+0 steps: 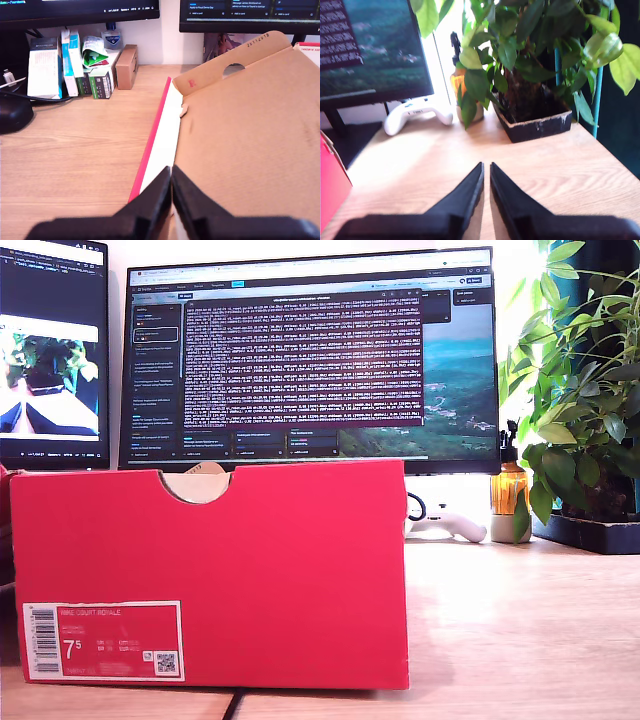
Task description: Pack the blue shoes by picking the first shoe and placing it inside the red shoebox, left side, then picking and rotating the second shoe and placing it in the shoebox
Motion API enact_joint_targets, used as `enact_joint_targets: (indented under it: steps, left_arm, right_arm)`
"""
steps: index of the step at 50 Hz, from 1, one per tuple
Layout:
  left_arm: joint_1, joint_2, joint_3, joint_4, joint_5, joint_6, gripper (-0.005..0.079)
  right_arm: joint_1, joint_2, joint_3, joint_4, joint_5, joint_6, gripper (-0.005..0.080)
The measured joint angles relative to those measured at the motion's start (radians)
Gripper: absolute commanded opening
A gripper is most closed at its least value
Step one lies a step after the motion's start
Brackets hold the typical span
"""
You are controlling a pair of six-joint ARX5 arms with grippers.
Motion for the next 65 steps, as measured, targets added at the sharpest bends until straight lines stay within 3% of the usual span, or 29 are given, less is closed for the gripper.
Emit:
enact_joint_targets:
  steps: [9,23,45,65]
  left_arm:
    - [0.0,0.0,0.0,0.0,0.0,0.0,-0.0011]
    - [0.0,0.0,0.0,0.0,0.0,0.0,-0.0011]
    - [0.0,0.0,0.0,0.0,0.0,0.0,-0.0011]
    - [0.0,0.0,0.0,0.0,0.0,0.0,-0.0011]
  right_arm:
    - [-0.032,-0.103,-0.05,0.002,-0.04,0.0,-0.0011]
    - [-0.042,-0.246,-0.072,-0.098,-0.133,-0.024,-0.0011]
    - [-0.082,-0.514,-0.072,-0.328,-0.166,-0.041,-0.0011]
    - [-0.087,-0.653,-0.072,-0.502,-0.166,-0.051,-0.0011]
